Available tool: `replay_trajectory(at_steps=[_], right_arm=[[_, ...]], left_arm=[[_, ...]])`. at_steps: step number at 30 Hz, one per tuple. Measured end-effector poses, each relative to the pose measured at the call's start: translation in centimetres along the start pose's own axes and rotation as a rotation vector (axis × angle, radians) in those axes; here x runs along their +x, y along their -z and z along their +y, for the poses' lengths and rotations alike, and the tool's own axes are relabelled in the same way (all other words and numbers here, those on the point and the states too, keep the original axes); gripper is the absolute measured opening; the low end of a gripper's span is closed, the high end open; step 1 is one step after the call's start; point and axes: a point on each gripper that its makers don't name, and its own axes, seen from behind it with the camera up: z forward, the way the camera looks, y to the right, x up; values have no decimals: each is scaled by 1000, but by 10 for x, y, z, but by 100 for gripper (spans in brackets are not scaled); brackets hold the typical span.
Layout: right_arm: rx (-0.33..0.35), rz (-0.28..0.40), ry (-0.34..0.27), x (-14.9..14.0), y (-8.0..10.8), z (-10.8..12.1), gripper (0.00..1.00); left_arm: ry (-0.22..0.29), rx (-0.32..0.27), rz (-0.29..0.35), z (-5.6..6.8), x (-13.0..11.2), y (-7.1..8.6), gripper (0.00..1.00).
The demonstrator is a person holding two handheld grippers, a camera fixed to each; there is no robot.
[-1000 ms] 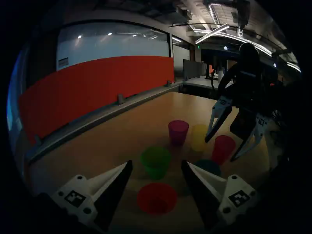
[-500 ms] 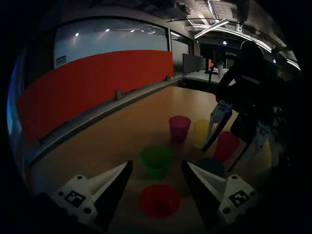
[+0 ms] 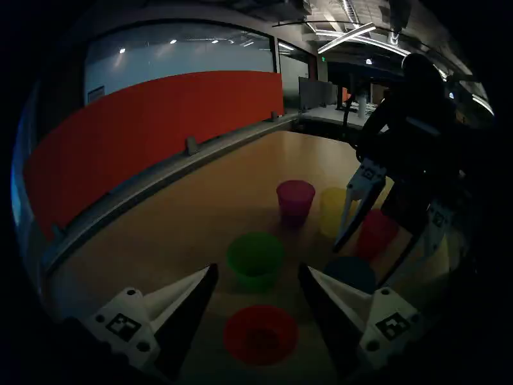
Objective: Pour water
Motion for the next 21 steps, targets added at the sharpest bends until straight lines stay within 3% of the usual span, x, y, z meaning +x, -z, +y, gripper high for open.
replay_trajectory(at_steps=[21], right_arm=[[-1,-22,-18,-1,-30,-5,97]], left_arm=[[3,-4,-21,1,-4,-8,92]])
